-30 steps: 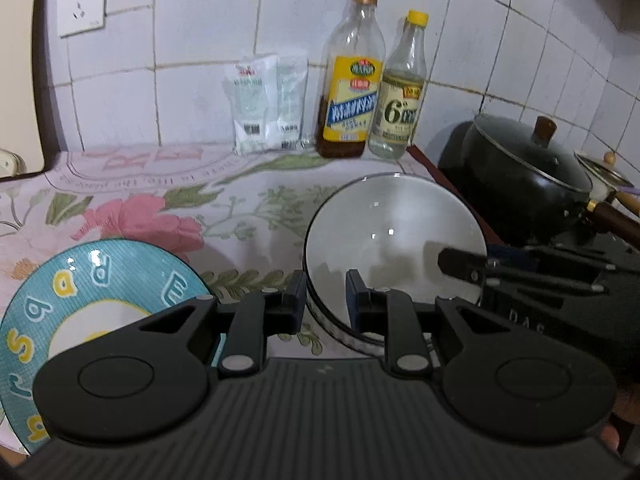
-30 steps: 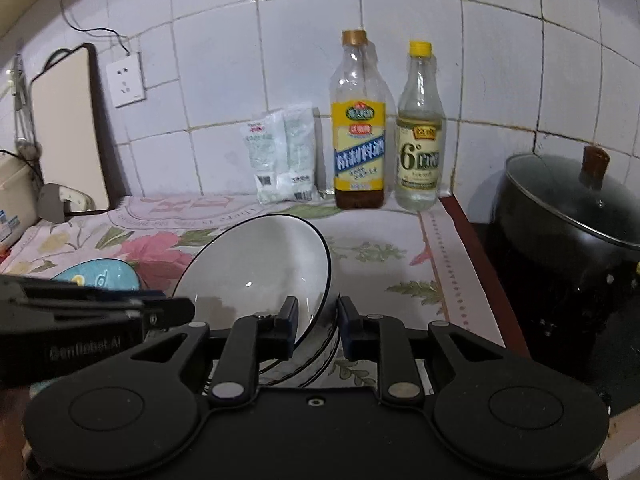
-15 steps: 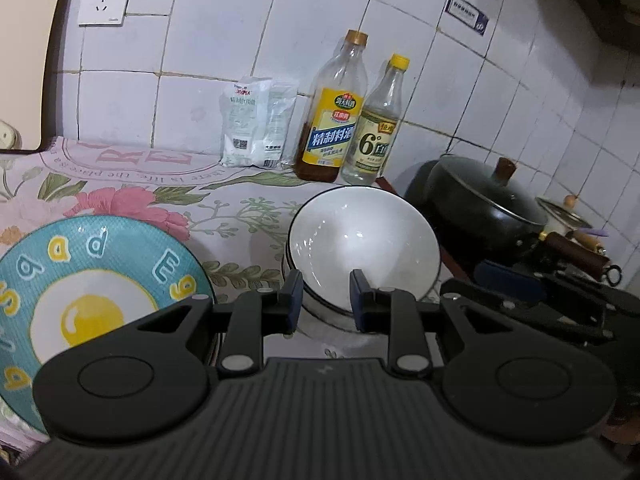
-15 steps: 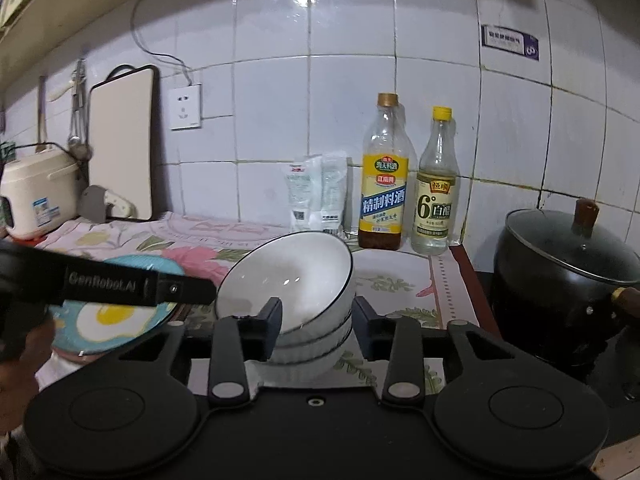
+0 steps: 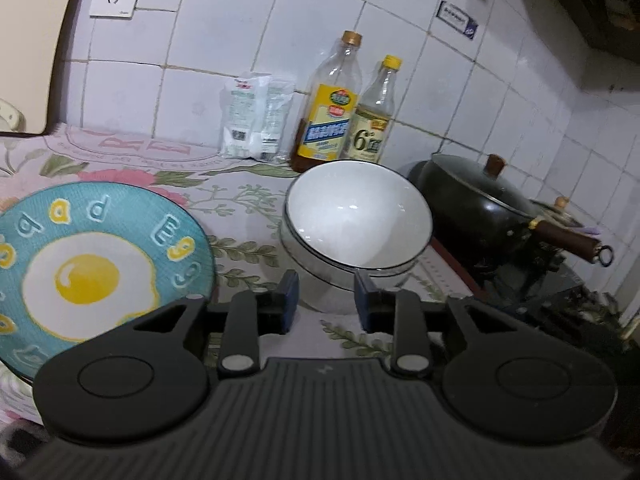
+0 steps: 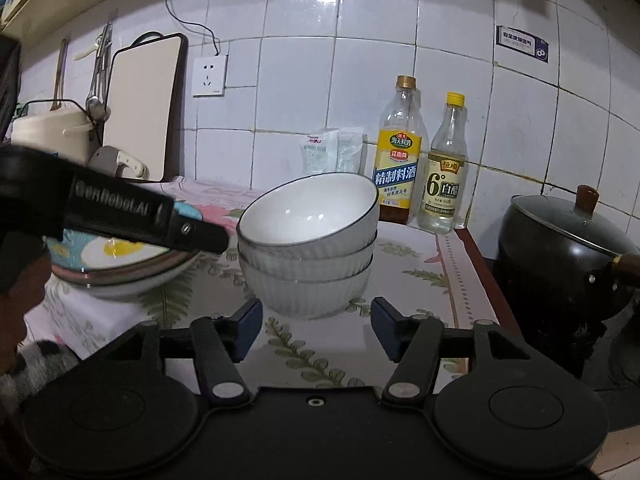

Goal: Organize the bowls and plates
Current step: 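Close both grippers on the rim of the three-bowl stack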

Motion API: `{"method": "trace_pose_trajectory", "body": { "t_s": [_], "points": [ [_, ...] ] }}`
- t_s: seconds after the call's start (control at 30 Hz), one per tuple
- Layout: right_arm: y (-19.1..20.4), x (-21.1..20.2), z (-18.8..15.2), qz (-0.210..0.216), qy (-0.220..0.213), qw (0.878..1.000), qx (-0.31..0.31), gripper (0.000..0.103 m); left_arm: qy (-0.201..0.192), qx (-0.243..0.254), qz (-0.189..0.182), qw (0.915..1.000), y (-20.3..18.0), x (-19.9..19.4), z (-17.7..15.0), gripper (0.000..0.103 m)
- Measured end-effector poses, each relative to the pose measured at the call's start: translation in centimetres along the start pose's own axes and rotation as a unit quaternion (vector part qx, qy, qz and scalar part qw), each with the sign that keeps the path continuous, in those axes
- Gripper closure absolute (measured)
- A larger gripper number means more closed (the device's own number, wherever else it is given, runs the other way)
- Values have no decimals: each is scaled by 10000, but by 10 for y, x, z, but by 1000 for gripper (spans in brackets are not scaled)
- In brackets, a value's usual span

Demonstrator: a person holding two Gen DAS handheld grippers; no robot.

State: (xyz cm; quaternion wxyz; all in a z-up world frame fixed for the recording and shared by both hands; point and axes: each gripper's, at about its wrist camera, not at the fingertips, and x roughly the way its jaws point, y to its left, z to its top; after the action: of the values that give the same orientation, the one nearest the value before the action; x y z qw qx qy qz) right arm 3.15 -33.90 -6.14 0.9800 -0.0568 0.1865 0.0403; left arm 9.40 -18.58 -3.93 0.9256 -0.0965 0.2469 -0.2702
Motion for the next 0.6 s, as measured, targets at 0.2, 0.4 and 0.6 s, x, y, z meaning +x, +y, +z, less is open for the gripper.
{"method": "trace_pose_trajectory", "body": {
  "t_s": [0.2, 0.4, 0.6],
  "points": [
    [7, -1, -14, -34, -176, 9994, -310, 29, -184, -11, -245, 9995, -4, -7, -3, 61],
    [6, 4, -24, 113, -196, 9996, -197, 28, -213, -48, -166, 9996, -6, -4, -6, 50],
    [0, 14, -32, 190, -427, 9989, 18, 7, -298, -109, 54, 9995, -7, 4, -8, 36]
  ]
}}
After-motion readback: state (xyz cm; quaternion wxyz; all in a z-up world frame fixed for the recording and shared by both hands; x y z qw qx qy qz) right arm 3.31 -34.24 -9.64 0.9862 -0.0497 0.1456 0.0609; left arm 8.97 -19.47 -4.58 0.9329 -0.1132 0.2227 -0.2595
